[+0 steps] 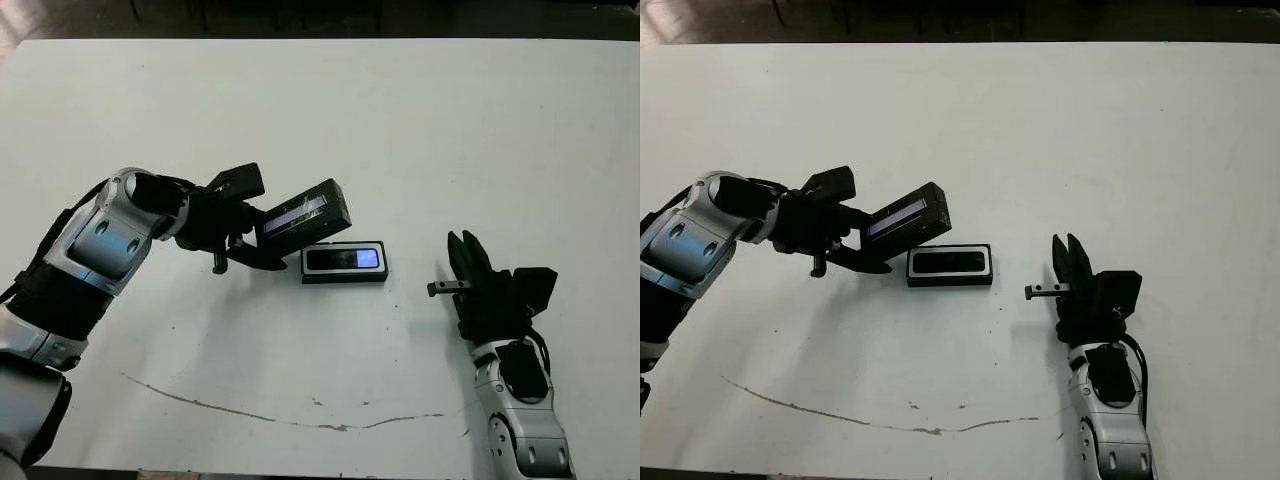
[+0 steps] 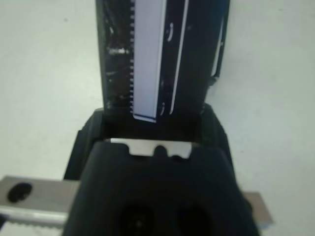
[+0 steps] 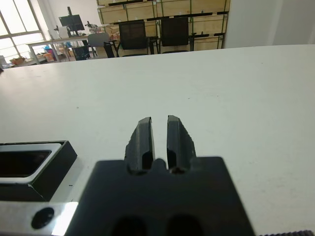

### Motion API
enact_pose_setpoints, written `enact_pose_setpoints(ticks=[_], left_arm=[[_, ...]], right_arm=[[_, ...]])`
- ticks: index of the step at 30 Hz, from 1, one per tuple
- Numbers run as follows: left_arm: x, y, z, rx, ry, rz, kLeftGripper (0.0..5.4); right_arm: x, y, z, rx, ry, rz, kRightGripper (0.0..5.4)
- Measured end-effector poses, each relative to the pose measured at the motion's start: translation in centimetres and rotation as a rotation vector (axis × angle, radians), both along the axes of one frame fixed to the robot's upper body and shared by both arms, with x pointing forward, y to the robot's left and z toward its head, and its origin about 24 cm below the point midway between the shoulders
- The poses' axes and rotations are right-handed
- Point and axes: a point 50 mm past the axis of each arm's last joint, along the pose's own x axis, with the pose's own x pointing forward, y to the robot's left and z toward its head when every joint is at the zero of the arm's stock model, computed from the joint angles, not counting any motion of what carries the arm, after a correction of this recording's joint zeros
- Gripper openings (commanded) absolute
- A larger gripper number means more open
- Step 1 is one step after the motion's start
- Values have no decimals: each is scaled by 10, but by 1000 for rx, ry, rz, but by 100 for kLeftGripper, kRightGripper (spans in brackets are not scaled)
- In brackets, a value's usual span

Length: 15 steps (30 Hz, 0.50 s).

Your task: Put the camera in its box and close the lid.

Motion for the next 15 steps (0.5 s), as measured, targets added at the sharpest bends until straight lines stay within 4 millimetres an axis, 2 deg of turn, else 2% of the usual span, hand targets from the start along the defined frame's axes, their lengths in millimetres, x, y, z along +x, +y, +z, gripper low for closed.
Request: enact_pose_setpoints(ticks=[4,15], left_arm=[[1,-6,-11,5,33,-18,173],[9,-18,-14,-5,49,-101,173]], right_arm=[[0,-1,-1,2,-2,-2,0],[-3,-4,-2,3,2,-3,0]])
